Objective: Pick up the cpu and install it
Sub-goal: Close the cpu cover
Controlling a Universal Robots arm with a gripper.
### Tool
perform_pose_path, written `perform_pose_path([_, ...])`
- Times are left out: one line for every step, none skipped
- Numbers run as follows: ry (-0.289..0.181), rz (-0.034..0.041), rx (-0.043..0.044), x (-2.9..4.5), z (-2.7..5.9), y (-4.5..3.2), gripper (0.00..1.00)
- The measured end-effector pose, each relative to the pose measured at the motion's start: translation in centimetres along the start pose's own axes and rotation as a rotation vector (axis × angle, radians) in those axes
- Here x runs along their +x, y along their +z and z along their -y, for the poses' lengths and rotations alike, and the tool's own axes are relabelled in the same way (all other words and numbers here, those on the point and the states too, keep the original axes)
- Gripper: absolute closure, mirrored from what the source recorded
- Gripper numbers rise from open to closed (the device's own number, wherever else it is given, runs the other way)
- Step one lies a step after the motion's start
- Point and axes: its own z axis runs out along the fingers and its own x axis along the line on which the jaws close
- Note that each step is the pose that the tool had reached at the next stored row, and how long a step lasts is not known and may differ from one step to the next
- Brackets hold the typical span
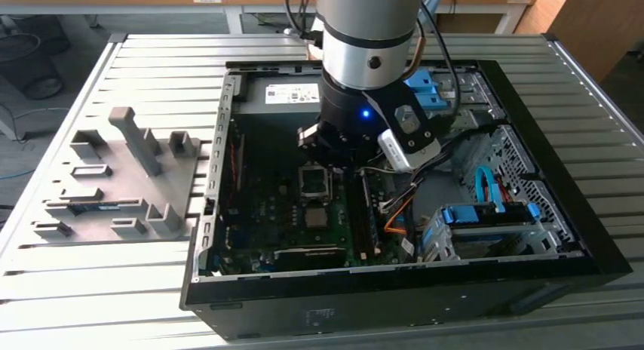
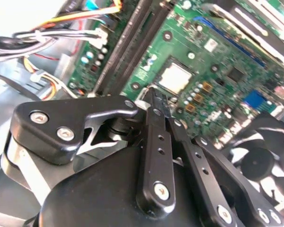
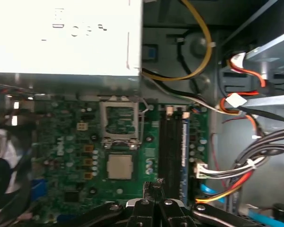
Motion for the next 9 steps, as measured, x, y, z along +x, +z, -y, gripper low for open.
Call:
perform_pose_path([0.000, 0.0099, -0.0002, 0.00, 0.00, 0.02, 0.90])
perform_pose_path([0.000, 0.0114, -0.0004, -0.01, 0.00, 0.02, 0.90])
perform_pose_path([0.000, 0.0127, -0.0004, -0.01, -0.01, 0.02, 0.90])
perform_pose_path([0.000, 0.0139, -0.0004, -0.01, 0.00, 0.02, 0.90])
perform_pose_path([0.000, 0.0150, -0.0003, 0.00, 0.00, 0.02, 0.90])
perform_pose_path([0.000, 0.0157, -0.0004, 0.00, 0.00, 0.02, 0.90])
perform_pose_path([0.000, 0.0156, -0.0035, 0.01, 0.01, 0.00, 0.90])
perform_pose_path([0.000, 0.0159, -0.0188, 0.01, 0.01, 0.00, 0.90])
perform_pose_path([0.001, 0.0162, -0.0370, 0.00, 0.00, 0.01, 0.90])
